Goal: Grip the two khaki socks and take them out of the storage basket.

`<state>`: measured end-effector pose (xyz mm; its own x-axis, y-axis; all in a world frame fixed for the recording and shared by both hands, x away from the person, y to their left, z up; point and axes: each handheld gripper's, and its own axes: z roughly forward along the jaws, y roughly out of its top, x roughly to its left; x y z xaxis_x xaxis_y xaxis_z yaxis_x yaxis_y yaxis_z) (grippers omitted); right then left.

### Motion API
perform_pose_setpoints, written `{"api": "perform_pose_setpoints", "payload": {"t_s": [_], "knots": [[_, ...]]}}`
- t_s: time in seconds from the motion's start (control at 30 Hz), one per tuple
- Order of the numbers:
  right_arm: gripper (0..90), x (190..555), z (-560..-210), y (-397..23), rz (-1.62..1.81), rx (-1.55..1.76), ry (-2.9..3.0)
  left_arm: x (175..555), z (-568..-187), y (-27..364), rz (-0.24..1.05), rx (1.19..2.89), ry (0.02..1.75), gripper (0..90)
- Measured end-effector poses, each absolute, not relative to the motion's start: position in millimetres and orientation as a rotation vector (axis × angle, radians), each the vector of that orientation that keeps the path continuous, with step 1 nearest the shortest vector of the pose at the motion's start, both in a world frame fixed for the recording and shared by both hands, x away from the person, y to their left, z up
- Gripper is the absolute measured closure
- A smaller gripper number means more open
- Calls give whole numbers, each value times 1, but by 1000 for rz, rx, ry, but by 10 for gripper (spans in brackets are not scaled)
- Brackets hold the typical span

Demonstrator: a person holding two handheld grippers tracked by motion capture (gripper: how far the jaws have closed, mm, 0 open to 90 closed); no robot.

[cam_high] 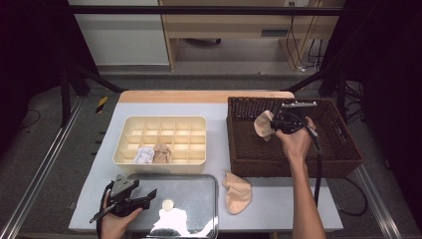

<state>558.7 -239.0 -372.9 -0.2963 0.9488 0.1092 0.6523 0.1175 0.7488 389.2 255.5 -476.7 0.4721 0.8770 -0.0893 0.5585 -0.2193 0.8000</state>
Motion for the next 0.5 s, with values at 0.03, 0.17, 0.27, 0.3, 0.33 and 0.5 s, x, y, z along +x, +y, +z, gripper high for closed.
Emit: {"api": "perform_pose_setpoints", "payload": {"t_s": [0.03, 0.17, 0.27, 0.3, 0.33, 0.5], "knots": [[883, 551, -367, -239, 1047, 1520, 1995, 389, -477, 255, 495, 1903, 1198, 237], [883, 536, -355, -235, 1134, 1450, 1980, 389, -477, 254, 491, 1903, 1197, 237], [883, 528, -348, -233, 1182, 1409, 1972, 389, -477, 253, 490, 1904, 1197, 238], [883, 524, -346, -232, 1202, 1397, 1969, 389, -477, 253, 490, 1904, 1197, 237], [883, 522, -344, -232, 1218, 1386, 1966, 388, -477, 253, 491, 1905, 1196, 238], [883, 505, -334, -230, 1284, 1313, 1949, 388, -476, 254, 491, 1905, 1194, 238]]}}
